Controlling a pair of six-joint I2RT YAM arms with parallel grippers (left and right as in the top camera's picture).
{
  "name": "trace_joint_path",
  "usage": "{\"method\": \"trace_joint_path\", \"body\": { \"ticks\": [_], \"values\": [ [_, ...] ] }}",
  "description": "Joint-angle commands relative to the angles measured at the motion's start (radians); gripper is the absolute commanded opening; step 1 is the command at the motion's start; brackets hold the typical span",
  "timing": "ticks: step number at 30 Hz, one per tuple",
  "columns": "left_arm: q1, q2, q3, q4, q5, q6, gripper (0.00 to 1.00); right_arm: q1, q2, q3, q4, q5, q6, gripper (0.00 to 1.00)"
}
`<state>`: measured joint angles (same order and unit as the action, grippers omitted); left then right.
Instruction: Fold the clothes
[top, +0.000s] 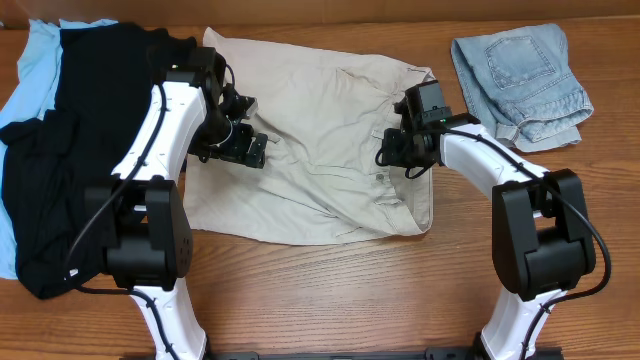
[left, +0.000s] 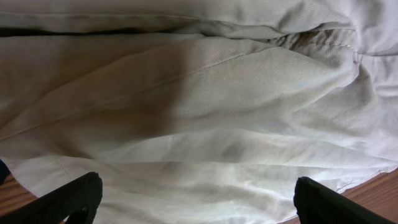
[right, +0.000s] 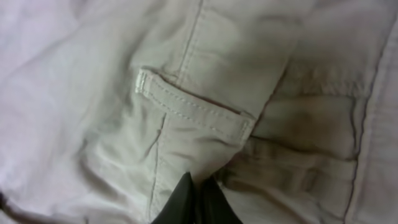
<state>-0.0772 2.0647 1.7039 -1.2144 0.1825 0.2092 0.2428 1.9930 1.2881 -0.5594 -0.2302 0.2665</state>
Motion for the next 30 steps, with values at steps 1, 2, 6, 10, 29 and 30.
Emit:
{"method": "trace_joint_path", "body": {
  "ticks": [1, 2, 6, 10, 29, 30],
  "values": [
    [-0.002, -0.006, -0.005, 0.000, -0.008, -0.007, 1.00, -0.013, 0.000, 0.026, -0.002, -0.010, -0.007, 0.04],
    [-0.002, -0.006, -0.005, 0.000, -0.010, -0.008, 1.00, -0.025, -0.013, 0.044, -0.010, -0.010, -0.003, 0.04],
    [-0.002, -0.006, -0.005, 0.000, -0.026, -0.008, 1.00, -0.089, -0.061, 0.179, -0.090, -0.010, -0.010, 0.04],
    [-0.002, -0.006, -0.005, 0.000, -0.026, -0.007, 1.00, -0.164, -0.066, 0.321, -0.159, 0.003, -0.076, 0.04],
    [0.004, -0.006, 0.013, -0.009, -0.081, -0.007, 1.00, -0.285, 0.065, 0.339, -0.187, 0.055, -0.124, 0.80],
    [0.007, -0.006, 0.029, -0.023, -0.077, -0.008, 1.00, -0.287, 0.048, 0.348, -0.207, 0.052, -0.105, 0.83]
  ]
}}
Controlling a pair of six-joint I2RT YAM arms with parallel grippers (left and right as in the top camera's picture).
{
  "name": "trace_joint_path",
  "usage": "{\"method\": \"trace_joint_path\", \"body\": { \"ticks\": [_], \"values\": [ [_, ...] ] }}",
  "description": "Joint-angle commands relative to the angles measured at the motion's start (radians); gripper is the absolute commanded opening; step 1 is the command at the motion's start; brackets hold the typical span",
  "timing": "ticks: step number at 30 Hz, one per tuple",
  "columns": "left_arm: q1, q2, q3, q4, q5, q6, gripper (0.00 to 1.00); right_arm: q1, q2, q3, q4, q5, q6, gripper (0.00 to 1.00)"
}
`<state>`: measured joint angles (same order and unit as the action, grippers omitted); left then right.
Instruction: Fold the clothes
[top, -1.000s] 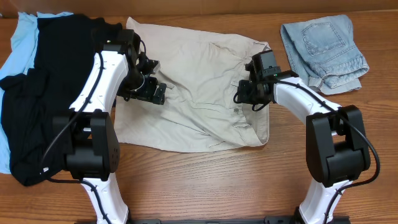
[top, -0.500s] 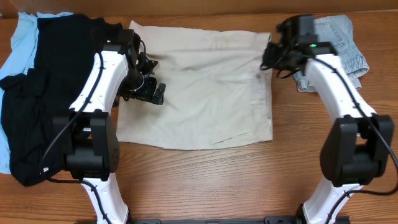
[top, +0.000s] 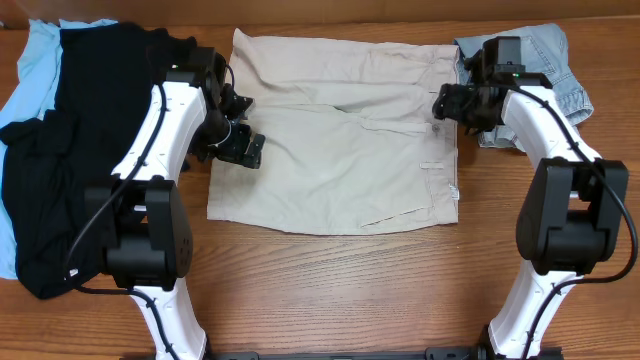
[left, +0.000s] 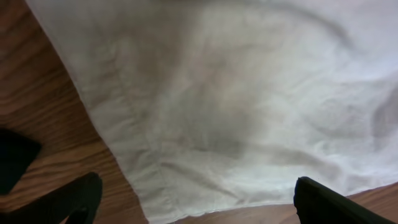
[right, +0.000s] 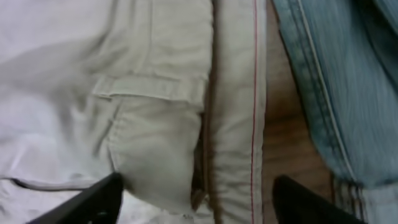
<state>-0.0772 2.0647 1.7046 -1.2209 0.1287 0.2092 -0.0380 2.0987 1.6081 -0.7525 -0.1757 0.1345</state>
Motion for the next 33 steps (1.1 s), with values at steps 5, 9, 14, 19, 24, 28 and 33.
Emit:
{"method": "trace_joint_path", "body": {
  "ticks": [5, 9, 14, 19, 24, 28, 33],
  "values": [
    [0.039, -0.006, 0.253, -0.200, 0.035, -0.046, 1.00, -0.010, -0.211, 0.116, -0.192, -0.005, 0.079, 1.00],
    [0.052, -0.006, 0.482, -0.343, 0.036, -0.130, 1.00, 0.001, -0.359, 0.188, -0.354, 0.026, 0.084, 1.00],
    [0.051, -0.025, 0.665, -0.469, 0.047, -0.146, 1.00, 0.005, -0.549, 0.194, -0.546, 0.105, 0.230, 1.00],
    [0.044, -0.155, 0.659, -0.469, 0.072, -0.180, 1.00, 0.006, -0.700, 0.193, -0.733, 0.193, 0.320, 1.00],
    [0.043, -0.293, 0.531, -0.469, -0.016, -0.267, 1.00, 0.057, -0.805, 0.174, -0.885, 0.279, 0.502, 1.00],
    [0.044, -0.429, 0.236, -0.430, -0.140, -0.459, 1.00, 0.163, -0.877, 0.082, -0.933, 0.388, 0.693, 1.00],
    [0.044, -0.487, -0.068, -0.232, -0.150, -0.708, 1.00, 0.237, -0.885, -0.096, -0.835, 0.375, 0.787, 1.00]
  ]
}}
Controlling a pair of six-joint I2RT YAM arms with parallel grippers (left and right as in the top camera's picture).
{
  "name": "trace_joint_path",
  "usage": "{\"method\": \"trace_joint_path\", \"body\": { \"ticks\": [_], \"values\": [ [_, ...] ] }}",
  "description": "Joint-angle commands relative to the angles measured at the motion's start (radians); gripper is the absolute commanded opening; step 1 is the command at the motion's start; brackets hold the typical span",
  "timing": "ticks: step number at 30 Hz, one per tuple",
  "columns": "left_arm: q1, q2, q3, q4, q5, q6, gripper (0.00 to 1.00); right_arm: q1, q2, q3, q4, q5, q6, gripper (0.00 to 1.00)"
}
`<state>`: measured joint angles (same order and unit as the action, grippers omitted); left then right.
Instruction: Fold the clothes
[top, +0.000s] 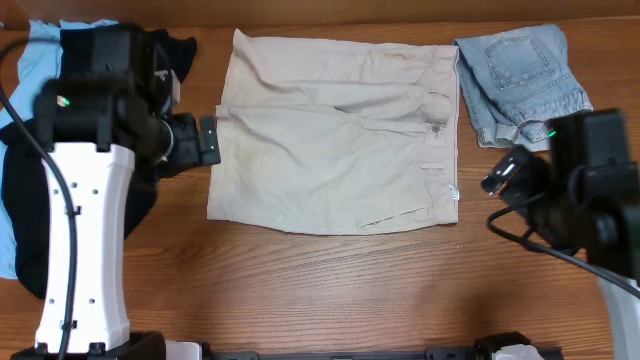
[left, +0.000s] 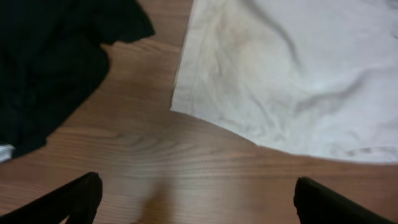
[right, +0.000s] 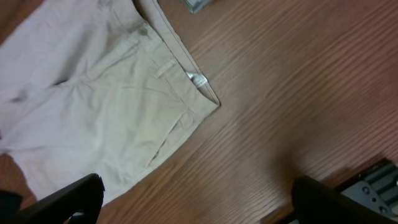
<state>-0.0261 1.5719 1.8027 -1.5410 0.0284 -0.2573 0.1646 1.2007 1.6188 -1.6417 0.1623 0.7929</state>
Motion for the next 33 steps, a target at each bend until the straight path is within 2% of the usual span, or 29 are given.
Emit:
{"method": "trace_joint_path", "body": {
  "ticks": [1, 7, 9, 12, 15, 16, 20, 22, 29, 33],
  "values": [
    [-0.007, 0.010, -0.220, 0.139, -0.036, -0.275, 1.00, 0.043, 0.016, -0.157, 0.095, 0.029, 0.128, 1.00],
    [-0.007, 0.035, -0.486, 0.444, 0.136, -0.311, 1.00, 0.056, 0.060, -0.445, 0.344, -0.066, 0.129, 1.00],
    [-0.007, 0.053, -0.544, 0.520, 0.148, -0.307, 1.00, 0.056, 0.083, -0.514, 0.415, -0.083, 0.130, 1.00],
    [-0.006, 0.082, -0.589, 0.555, 0.141, -0.308, 0.96, 0.056, 0.112, -0.573, 0.475, -0.077, 0.151, 1.00],
    [-0.007, 0.108, -0.600, 0.550, 0.086, -0.348, 0.83, 0.056, 0.137, -0.607, 0.524, -0.074, 0.152, 1.00],
    [-0.007, 0.117, -0.605, 0.547, 0.054, -0.391, 0.82, 0.056, 0.145, -0.621, 0.547, -0.073, 0.152, 1.00],
    [-0.007, 0.149, -0.642, 0.564, 0.013, -0.582, 0.88, 0.056, 0.174, -0.695, 0.652, -0.074, 0.155, 1.00],
    [-0.007, 0.166, -0.659, 0.583, 0.013, -0.617, 0.88, 0.056, 0.194, -0.723, 0.682, -0.074, 0.167, 1.00],
    [-0.007, 0.216, -0.669, 0.603, 0.016, -0.623, 0.79, 0.056, 0.236, -0.736, 0.705, -0.073, 0.180, 1.00],
    [-0.007, 0.259, -0.669, 0.608, 0.016, -0.623, 0.78, 0.056, 0.236, -0.736, 0.707, -0.058, 0.180, 0.98]
  ]
}}
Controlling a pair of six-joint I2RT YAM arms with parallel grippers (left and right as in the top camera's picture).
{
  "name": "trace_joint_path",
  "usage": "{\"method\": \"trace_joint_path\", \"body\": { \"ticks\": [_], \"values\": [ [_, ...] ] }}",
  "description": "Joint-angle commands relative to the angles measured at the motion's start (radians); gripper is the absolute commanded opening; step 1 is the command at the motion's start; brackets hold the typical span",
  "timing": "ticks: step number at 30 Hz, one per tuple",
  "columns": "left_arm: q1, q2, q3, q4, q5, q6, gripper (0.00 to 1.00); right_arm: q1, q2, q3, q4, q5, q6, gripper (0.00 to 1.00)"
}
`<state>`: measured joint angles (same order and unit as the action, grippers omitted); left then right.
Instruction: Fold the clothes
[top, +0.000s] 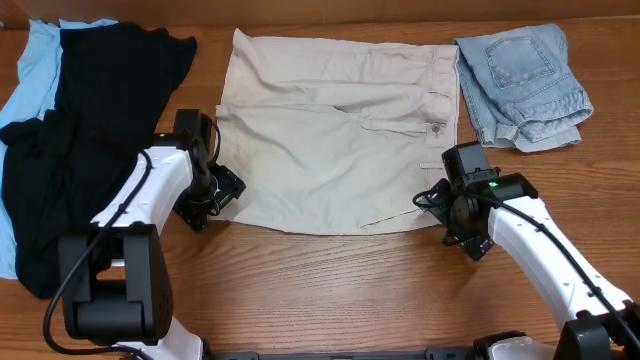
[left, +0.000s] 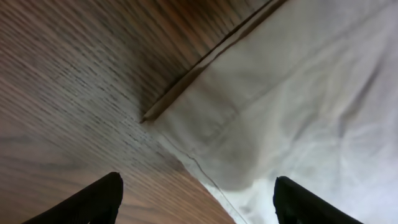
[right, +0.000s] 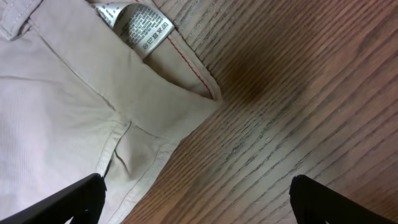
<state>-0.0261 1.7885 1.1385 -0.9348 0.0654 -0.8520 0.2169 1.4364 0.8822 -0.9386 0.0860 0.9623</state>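
Observation:
Beige shorts (top: 335, 140) lie spread flat on the wooden table, waistband to the right. My left gripper (top: 205, 205) hovers low at the shorts' near left hem corner (left: 186, 118), jaws open and empty. At the near right waistband corner (right: 186, 87), my right gripper (top: 455, 215) also stands open with nothing held; a white care label (right: 140, 25) shows there.
A black garment (top: 80, 140) over a light blue one (top: 35, 60) lies piled at the left. Folded denim shorts (top: 520, 80) sit at the back right. Bare wood table (top: 330, 290) runs along the front.
Both arms were raised high off the cloth. Now both sit low at the shorts' near corners, left at the hem and right at the waistband. Both remain open.
First the shorts lay rumpled, my right gripper shut on the cloth and the left open over it. Then they lay spread flat with both grippers open at the far edge. Both arms then stood high, and now sit at the near corners.

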Motion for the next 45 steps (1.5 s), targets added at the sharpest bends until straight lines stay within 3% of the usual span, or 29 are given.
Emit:
{"method": "trace_joint_path", "body": {
  "ticks": [1, 8, 11, 16, 20, 25, 29, 38, 40, 41, 44, 45],
  "values": [
    [-0.007, 0.058, -0.005, 0.007, -0.021, -0.029, 0.76, 0.003, 0.000, 0.000, 0.006, 0.021, 0.011, 0.98],
    [-0.006, 0.157, -0.005, 0.053, -0.006, -0.027, 0.73, 0.003, 0.000, 0.000, 0.029, 0.026, 0.011, 0.96],
    [-0.006, 0.175, -0.005, 0.054, -0.008, -0.027, 0.67, 0.003, 0.000, 0.000, 0.025, 0.026, 0.011, 0.95],
    [-0.006, 0.177, -0.005, 0.068, -0.050, -0.027, 0.37, 0.003, 0.000, -0.008, 0.022, 0.026, 0.011, 0.91],
    [-0.006, 0.177, -0.005, 0.079, -0.087, -0.027, 0.19, 0.003, 0.002, -0.055, 0.079, 0.024, 0.011, 0.86],
    [-0.006, 0.177, -0.005, 0.095, -0.103, -0.023, 0.04, 0.003, 0.002, -0.142, 0.193, -0.040, 0.011, 0.76],
    [-0.006, 0.177, -0.005, 0.097, -0.103, -0.023, 0.04, 0.003, 0.009, -0.191, 0.301, -0.060, 0.011, 0.70],
    [-0.006, 0.177, -0.005, 0.105, -0.105, 0.004, 0.10, 0.003, 0.124, -0.214, 0.518, -0.020, -0.043, 0.68],
    [-0.006, 0.177, -0.005, 0.106, -0.106, 0.047, 0.04, 0.003, 0.147, -0.214, 0.525, -0.021, -0.046, 0.63],
    [-0.006, 0.177, -0.004, 0.105, -0.106, 0.074, 0.04, 0.003, 0.149, -0.214, 0.514, -0.021, -0.046, 0.56],
    [-0.003, 0.177, 0.014, 0.069, -0.106, 0.122, 0.04, -0.002, 0.139, -0.212, 0.457, -0.023, -0.046, 0.13],
    [0.001, 0.177, 0.027, 0.049, -0.106, 0.127, 0.04, -0.006, 0.132, -0.210, 0.436, -0.029, -0.046, 0.04]
  ]
}}
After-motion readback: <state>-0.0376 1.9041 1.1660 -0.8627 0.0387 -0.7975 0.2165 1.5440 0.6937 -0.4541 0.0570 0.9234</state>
